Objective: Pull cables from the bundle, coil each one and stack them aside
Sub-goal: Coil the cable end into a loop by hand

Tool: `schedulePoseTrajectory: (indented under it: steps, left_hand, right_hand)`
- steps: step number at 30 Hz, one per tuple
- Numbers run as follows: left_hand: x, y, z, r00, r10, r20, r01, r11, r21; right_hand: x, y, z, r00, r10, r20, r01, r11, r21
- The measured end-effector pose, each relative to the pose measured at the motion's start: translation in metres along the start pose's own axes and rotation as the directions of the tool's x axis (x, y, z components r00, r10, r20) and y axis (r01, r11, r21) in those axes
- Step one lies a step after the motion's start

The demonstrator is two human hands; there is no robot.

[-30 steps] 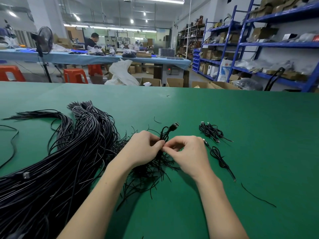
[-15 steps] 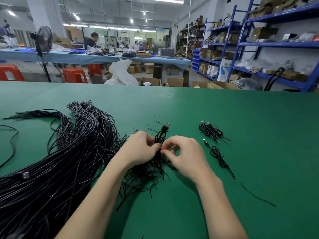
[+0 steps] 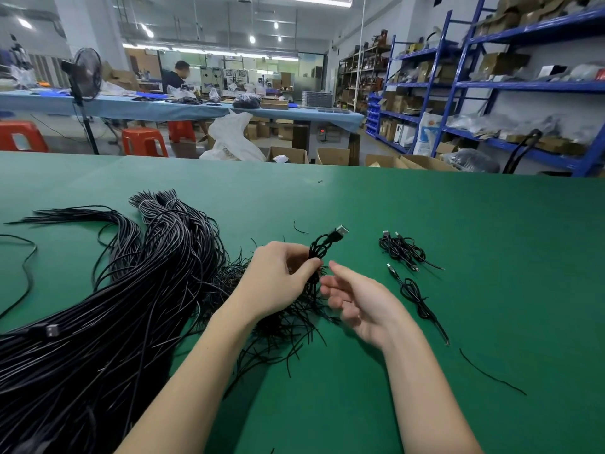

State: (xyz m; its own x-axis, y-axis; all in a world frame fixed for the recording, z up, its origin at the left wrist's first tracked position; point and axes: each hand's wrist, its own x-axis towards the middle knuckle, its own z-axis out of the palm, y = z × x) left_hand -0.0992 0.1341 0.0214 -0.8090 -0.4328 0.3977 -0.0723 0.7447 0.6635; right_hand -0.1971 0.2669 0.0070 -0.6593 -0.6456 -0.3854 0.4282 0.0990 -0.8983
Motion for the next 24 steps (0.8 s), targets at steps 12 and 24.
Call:
schedulePoseTrajectory:
  steps: [12, 24]
  left_hand:
    - [-0.004, 0.002, 0.012, 0.964, 0.253, -0.077, -0.239, 0.960, 0.148]
    - [0.005, -0.001, -0.010, 0.836, -0.381, 0.396, 0.549, 0.607, -0.574]
  right_hand:
    - [0.000, 0.003, -0.001, 0.996, -0.086, 0.028, 0.076, 0.963, 0.258]
    - [0.011, 0.019, 0.012, 0.195, -0.953, 0.233, 0.795, 0.015, -0.606]
